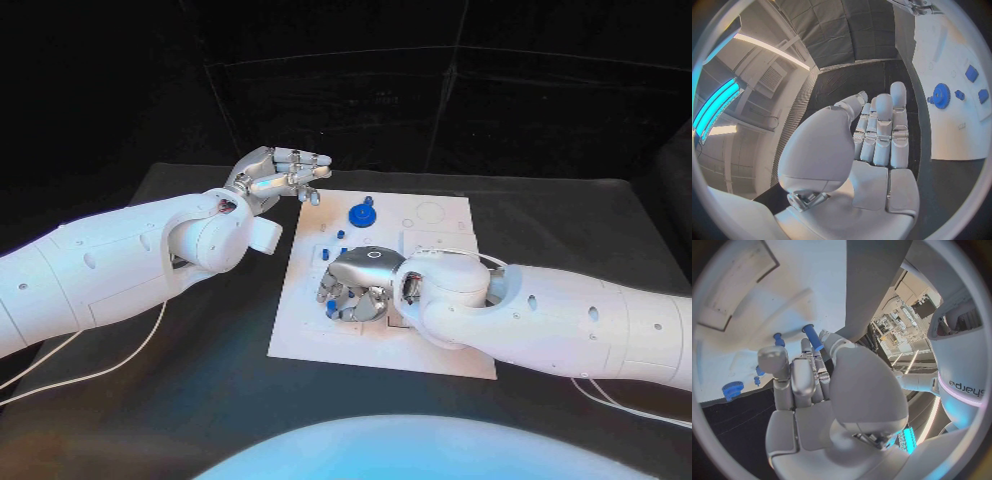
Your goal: Assemble the parts on the task board
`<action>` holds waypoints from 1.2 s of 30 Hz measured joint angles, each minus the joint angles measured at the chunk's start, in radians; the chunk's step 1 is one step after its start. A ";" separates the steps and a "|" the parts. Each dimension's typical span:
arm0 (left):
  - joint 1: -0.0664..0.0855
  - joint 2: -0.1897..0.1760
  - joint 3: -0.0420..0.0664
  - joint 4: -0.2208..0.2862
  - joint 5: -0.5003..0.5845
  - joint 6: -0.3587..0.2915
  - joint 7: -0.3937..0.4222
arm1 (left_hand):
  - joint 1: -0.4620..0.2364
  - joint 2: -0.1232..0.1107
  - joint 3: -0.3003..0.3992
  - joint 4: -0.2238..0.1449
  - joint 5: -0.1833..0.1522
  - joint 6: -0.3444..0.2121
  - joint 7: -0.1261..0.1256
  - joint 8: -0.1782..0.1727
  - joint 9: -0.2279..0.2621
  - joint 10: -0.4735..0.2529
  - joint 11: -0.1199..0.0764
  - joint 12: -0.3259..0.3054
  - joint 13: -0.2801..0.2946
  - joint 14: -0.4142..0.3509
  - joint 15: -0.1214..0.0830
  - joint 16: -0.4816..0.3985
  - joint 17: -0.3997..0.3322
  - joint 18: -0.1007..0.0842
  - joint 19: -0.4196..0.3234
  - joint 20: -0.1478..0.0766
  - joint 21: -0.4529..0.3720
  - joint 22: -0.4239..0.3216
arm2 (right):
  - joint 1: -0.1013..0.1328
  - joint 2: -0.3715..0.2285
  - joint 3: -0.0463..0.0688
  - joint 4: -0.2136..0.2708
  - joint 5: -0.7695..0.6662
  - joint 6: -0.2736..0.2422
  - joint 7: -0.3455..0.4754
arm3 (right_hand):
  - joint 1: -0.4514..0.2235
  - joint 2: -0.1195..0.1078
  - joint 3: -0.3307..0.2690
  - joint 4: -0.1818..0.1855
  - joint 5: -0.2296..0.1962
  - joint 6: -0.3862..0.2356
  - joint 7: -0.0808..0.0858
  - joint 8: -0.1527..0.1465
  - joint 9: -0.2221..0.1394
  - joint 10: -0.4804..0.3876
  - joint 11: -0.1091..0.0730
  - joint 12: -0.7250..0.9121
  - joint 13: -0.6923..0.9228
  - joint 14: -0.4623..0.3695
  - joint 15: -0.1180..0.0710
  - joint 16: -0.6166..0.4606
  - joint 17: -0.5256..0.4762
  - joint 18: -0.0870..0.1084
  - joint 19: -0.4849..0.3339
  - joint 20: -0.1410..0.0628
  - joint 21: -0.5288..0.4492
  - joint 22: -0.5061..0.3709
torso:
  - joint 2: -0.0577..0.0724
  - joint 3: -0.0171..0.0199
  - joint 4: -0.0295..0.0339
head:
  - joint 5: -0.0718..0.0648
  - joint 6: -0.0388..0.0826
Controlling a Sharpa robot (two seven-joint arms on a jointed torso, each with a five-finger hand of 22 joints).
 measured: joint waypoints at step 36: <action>0.000 -0.013 -0.001 0.000 0.000 0.003 -0.003 | 0.000 0.000 0.000 0.000 0.000 0.000 0.000 0.000 0.000 0.000 0.000 0.000 0.000 0.000 0.000 0.000 -0.001 0.000 0.000 0.000 0.000 -0.001 | 0.065 -0.396 0.003 0.166 0.404 -0.297 0.029 | -0.022 0.098 -0.493 0.127 0.105 0.091 -0.048 0.129 0.043 0.124 -0.055 0.459 0.212 0.002 -0.038 0.096 0.106 -0.017 0.048 -0.037 0.046 0.078 | -0.009 -0.0042 -0.0127 | -0.071 0.033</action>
